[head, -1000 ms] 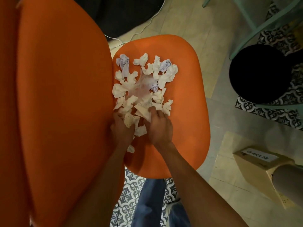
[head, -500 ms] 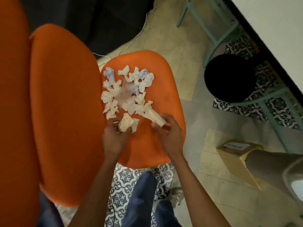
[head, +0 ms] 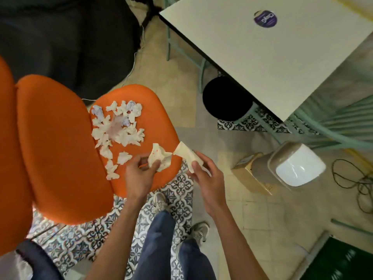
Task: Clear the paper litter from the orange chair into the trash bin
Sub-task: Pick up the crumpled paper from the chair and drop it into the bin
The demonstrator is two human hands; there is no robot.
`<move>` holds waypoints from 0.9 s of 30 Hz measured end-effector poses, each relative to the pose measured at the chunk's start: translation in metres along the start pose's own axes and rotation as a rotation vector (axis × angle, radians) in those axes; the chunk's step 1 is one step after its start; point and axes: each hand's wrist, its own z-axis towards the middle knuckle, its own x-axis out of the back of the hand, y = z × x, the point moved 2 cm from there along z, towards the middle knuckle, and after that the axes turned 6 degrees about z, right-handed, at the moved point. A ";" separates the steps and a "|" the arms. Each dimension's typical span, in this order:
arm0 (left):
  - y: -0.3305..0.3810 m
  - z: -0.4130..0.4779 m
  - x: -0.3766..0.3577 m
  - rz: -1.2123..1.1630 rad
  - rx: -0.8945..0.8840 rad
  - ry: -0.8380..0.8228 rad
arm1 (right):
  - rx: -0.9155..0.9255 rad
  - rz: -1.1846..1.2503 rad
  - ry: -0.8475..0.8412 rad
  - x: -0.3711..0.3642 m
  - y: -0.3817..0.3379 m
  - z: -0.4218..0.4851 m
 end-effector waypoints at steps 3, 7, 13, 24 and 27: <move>0.022 -0.038 -0.022 0.014 -0.056 -0.032 | -0.029 0.116 0.055 0.040 -0.021 -0.029; 0.049 -0.075 -0.053 0.023 -0.112 -0.131 | -0.010 0.181 0.149 0.097 -0.040 -0.056; 0.081 -0.105 -0.116 0.052 -0.199 -0.274 | 0.066 0.185 0.401 0.183 -0.056 -0.079; 0.120 -0.101 -0.262 0.289 -0.386 -0.524 | 0.133 -0.171 0.836 0.305 -0.064 -0.052; 0.123 -0.095 -0.302 0.336 -0.398 -0.582 | 0.126 -0.331 0.867 0.332 -0.065 -0.034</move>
